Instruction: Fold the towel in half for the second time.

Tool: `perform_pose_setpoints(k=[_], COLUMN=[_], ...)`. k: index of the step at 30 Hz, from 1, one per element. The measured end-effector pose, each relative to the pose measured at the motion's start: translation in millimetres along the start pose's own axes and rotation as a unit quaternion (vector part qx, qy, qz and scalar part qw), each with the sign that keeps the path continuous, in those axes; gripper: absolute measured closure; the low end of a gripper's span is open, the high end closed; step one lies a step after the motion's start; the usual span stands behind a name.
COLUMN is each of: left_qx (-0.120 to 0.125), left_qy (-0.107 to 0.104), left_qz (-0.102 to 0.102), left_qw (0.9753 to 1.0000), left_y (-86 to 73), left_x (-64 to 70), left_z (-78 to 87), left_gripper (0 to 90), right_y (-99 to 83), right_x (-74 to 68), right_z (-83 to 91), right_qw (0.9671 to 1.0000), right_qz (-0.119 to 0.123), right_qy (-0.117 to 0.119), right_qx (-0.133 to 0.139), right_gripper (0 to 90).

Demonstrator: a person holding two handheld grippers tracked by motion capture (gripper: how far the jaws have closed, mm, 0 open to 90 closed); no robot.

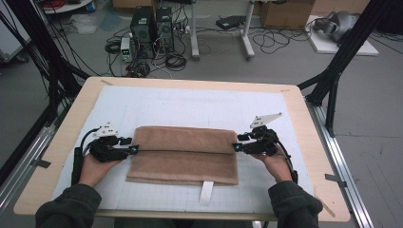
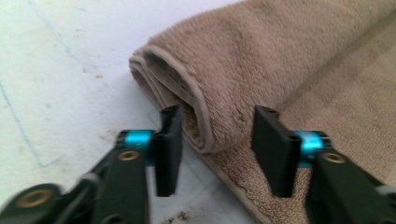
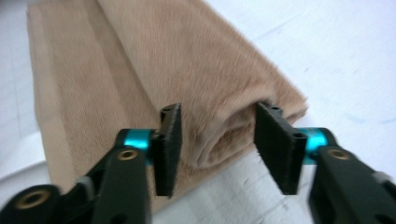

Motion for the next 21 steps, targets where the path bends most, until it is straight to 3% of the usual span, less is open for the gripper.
perform_pose_setpoints(k=[5, 12, 17, 21], left_qx=[0.017, 0.025, 0.018, -0.003], left_qy=[-0.002, 0.004, -0.009, -0.021], left_qz=[0.0, 0.019, 0.03, 0.036], left_qw=[0.9998, 0.9995, 0.9993, 0.9991], left_y=[20.8, 39.7, 44.8, 41.8], left_x=[-2.6, -18.5, -26.4, -28.2], left_z=[1.2, -12.0, -25.5, -35.6], left_gripper=[41.9, 40.9, 39.1, 39.4], right_y=[15.7, 33.1, 35.6, 31.9], right_x=[4.0, 10.1, 12.3, 13.4], right_z=[3.0, -14.6, -26.4, -35.8], right_qw=[0.9999, 0.9998, 0.9998, 0.9994], right_qz=[-0.002, -0.004, -0.01, -0.018], right_qy=[-0.005, 0.006, 0.013, 0.028], right_qx=[0.015, 0.02, 0.014, -0.006], right_gripper=[42.8, 41.9, 40.7, 40.3])
Point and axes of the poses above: each handheld gripper's, and its own axes: z roughly backward along the jaws, y roughly out of its top, x roughly to its right, the point moved 2 cm from there along -z, roughly forward along the jaws, and after that the axes turned 9 degrees about -y, right-handed, at the moved point
